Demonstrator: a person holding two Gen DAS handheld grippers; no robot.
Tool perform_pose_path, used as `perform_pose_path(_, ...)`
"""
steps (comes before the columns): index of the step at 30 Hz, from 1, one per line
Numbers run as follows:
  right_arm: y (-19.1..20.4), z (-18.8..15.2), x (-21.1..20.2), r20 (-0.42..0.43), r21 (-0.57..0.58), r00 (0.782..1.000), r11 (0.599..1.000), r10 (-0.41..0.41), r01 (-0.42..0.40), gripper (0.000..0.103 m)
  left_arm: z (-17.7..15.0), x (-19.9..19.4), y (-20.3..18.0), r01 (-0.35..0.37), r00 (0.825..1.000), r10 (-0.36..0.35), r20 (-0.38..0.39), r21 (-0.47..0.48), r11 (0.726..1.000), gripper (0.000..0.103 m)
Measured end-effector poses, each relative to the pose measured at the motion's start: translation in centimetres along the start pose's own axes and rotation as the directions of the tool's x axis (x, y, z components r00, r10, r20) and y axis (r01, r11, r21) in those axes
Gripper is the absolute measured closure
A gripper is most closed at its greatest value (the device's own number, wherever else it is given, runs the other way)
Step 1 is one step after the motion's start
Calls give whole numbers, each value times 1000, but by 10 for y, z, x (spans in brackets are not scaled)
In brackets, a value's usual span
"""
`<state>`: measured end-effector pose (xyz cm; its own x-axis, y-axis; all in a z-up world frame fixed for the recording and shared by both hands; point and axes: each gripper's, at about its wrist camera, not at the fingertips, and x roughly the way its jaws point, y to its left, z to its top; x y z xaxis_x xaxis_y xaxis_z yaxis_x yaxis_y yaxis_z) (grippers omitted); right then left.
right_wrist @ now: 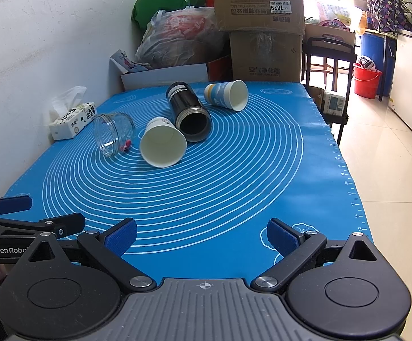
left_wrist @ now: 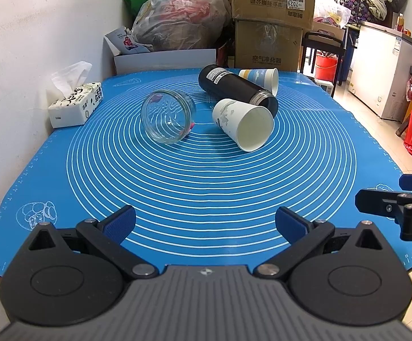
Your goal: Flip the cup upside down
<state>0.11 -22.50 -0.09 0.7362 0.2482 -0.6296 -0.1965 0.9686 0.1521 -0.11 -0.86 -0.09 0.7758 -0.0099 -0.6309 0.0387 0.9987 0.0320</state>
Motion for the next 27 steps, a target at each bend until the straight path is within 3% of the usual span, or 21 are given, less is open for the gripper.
perform_pose_path(18, 0, 1, 3, -4, -4, 1000, 1000, -4, 4, 3, 1, 1, 1, -3, 1000, 3, 1, 6, 1000, 0)
perform_pose_path(27, -12, 10, 9, 17, 10, 999, 999, -36, 36, 3, 31, 19, 3, -38, 999, 38, -6, -19, 999, 0)
